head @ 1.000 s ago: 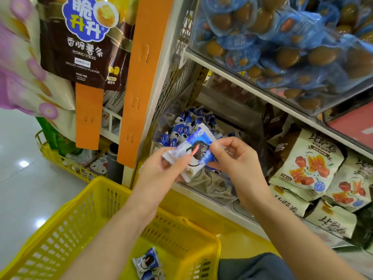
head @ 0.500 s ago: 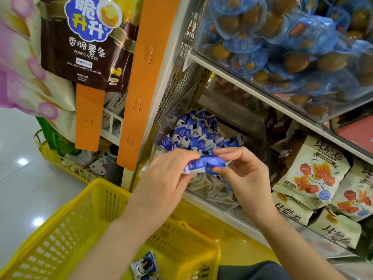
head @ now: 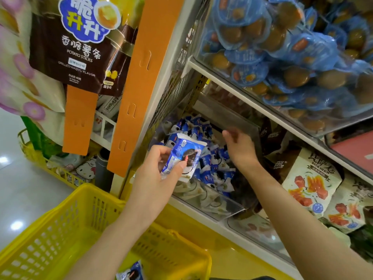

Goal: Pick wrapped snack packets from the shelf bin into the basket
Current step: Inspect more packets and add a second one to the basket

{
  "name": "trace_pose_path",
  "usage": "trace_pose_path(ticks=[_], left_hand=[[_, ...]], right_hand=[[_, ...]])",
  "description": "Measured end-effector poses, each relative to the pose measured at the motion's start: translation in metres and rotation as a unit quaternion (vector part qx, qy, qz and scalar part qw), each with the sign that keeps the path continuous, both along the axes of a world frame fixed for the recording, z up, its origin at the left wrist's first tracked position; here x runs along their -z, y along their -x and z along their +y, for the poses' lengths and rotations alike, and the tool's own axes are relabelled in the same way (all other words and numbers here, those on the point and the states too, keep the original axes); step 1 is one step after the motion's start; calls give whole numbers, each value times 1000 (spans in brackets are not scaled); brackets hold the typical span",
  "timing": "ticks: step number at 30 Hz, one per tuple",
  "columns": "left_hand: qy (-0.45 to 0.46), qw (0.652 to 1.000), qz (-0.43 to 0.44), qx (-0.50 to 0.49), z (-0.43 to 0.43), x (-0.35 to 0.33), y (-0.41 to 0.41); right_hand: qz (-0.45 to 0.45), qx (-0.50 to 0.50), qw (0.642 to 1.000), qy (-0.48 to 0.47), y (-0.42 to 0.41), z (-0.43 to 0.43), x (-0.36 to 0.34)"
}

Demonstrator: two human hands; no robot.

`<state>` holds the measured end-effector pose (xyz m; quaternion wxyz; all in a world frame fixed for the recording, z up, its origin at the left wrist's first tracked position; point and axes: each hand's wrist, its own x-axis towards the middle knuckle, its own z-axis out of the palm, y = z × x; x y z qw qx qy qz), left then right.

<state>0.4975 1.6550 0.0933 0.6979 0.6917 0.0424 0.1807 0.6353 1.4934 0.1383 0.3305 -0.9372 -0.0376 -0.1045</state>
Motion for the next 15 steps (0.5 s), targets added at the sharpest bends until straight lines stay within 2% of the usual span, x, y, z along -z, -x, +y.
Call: trace_pose_path(ticks=[4,7,15], left_hand=[[37,999,7,3,2,0,-10],[61,998,13,13,5,-2,-16],[65,998,12,23,14,-1,-30]], right_hand=[[113,92,985,91,-56,-12,18],[137,141,973,123,-82,-21,25],[202,130,961,139,-107,-25,35]])
